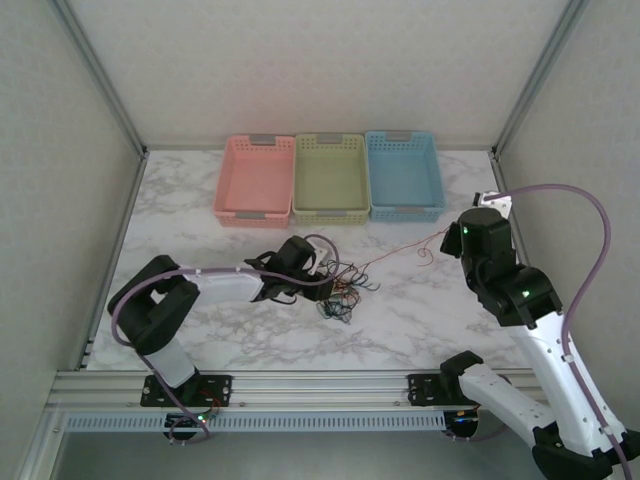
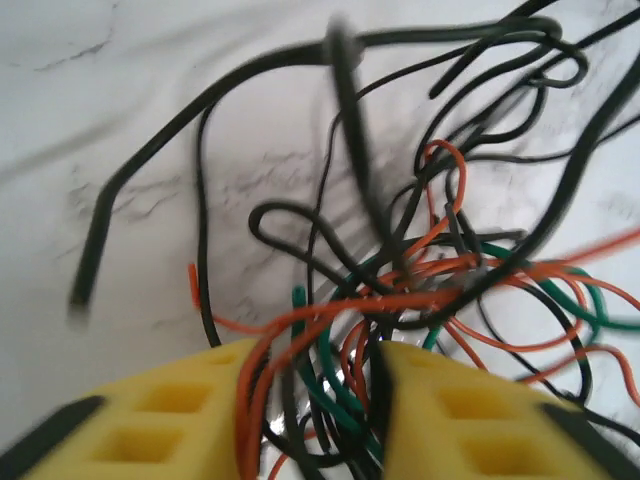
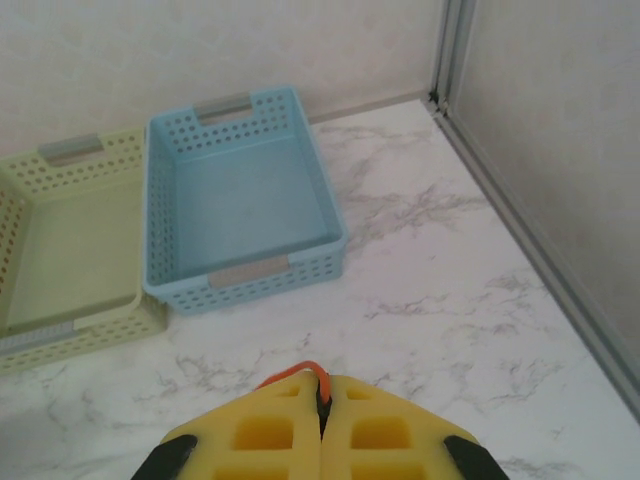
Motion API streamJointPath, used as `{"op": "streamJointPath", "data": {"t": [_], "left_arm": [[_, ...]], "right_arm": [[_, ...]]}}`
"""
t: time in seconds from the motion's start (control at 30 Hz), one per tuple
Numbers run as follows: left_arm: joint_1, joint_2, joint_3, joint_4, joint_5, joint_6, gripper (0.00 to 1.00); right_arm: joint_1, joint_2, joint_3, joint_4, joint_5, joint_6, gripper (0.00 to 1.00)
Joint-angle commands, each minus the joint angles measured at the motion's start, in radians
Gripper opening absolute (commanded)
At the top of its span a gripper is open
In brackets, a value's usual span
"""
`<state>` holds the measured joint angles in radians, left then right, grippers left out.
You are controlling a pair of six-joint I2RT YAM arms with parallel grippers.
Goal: Untangle the cables
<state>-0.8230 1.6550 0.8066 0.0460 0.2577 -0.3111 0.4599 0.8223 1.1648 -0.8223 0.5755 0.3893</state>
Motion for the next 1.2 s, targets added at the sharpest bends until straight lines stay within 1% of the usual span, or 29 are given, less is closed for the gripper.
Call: {"op": "streamJointPath", "data": {"t": [0.0,0.1,0.27,0.47,0.6,0.7,0.87,1.03,1.1,1.17], "left_arm": [[0.001,-0.081,-0.019,-0.089,-0.072,0.009,0.21],[0.002,-0.147,-0.045,-0.136,-0.126,0.002,0.19],[0.008,-0.277,-0.073,-0.238,-0.205,-0.011,0.19],[0.015,-0.394,-0.065,-0.387,-0.296,-0.012,0.19],[0.021,-0.456,-0.075,-0.432,-0.345,-0.035,0.19],[0.021,-0.466,-0.075,-0.447,-0.365,-0.054,0.19],[0.021,-0.469,-0.055,-0.499,-0.432,-0.081,0.19],[0.021,-0.466,-0.056,-0.514,-0.470,-0.085,0.15],[0.021,-0.456,-0.056,-0.515,-0.468,-0.090,0.12],[0.021,-0.453,-0.068,-0.501,-0.458,-0.095,0.11]], "right_arm": [[-0.023,0.004,0.059,0.048,0.062,-0.071,0.00],[-0.037,0.016,0.081,0.059,0.078,-0.104,0.00],[-0.051,0.038,0.105,0.074,0.114,-0.153,0.00],[-0.073,0.062,0.132,0.083,0.155,-0.196,0.00],[-0.087,0.079,0.146,0.087,0.174,-0.216,0.00],[-0.089,0.093,0.154,0.084,0.176,-0.222,0.00],[-0.101,0.100,0.166,0.083,0.187,-0.247,0.00],[-0.119,0.099,0.173,0.078,0.190,-0.270,0.00],[-0.122,0.099,0.183,0.076,0.178,-0.273,0.00],[-0.122,0.100,0.199,0.074,0.130,-0.266,0.00]]}}
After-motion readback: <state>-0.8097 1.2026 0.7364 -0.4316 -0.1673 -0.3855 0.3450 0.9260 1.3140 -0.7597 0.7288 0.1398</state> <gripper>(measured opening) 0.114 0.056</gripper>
